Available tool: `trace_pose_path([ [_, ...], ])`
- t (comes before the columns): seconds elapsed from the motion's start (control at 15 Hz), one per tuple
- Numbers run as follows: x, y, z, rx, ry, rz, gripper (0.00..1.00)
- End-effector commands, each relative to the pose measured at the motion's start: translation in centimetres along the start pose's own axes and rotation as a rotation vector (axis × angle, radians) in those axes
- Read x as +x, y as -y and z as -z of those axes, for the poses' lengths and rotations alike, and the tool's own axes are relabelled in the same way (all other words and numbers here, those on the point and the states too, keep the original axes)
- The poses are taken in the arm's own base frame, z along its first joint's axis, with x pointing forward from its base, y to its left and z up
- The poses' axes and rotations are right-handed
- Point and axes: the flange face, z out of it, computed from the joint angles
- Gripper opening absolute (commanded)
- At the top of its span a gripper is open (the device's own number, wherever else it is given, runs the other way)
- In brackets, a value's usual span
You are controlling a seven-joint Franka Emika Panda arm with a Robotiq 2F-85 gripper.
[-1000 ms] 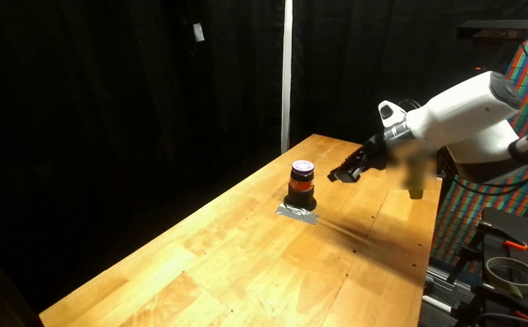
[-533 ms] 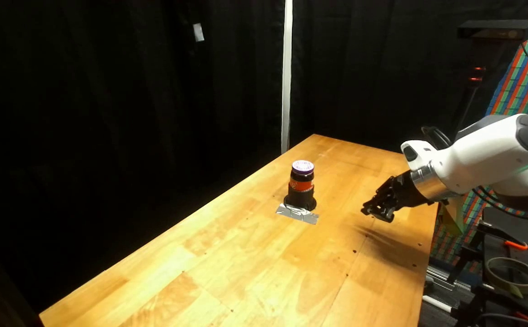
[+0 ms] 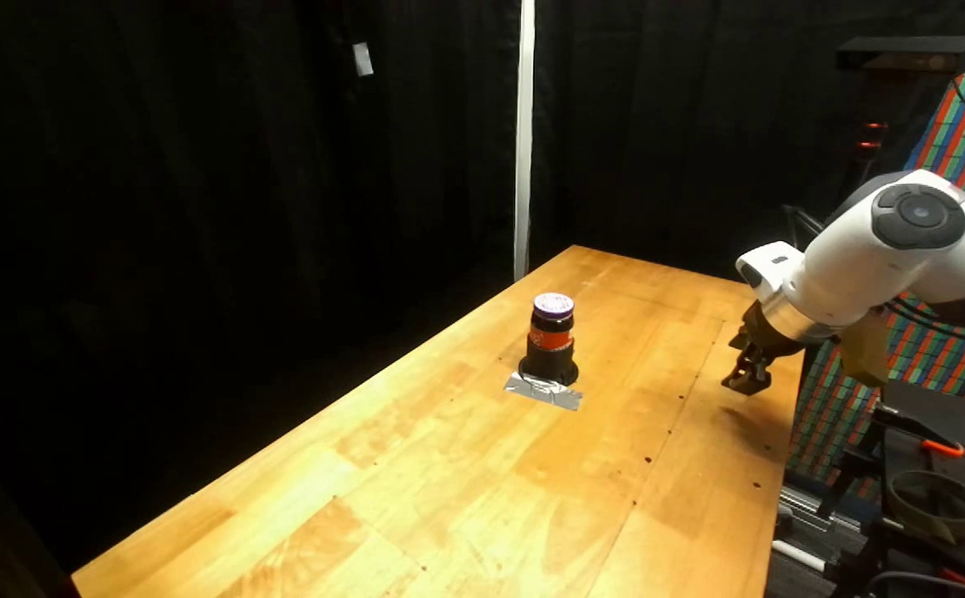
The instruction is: Put the rubber band around the brown cup
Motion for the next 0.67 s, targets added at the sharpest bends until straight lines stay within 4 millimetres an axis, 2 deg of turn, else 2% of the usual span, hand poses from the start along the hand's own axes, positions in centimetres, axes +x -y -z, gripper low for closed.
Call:
trace_pose_path([
  [0.0, 1.3, -0.5, 1.4, 0.082, 0.08, 0.022, 1.0],
  [0.13, 3.0, -0.6, 2.7, 0.119, 0.119, 0.018, 1.0],
  [0.33, 6.7, -0.4, 5.2, 0.147, 0.14, -0.007, 1.0],
  [0.6, 11.8, -0.2, 10.2, 0.216, 0.156, -0.064, 1.0],
])
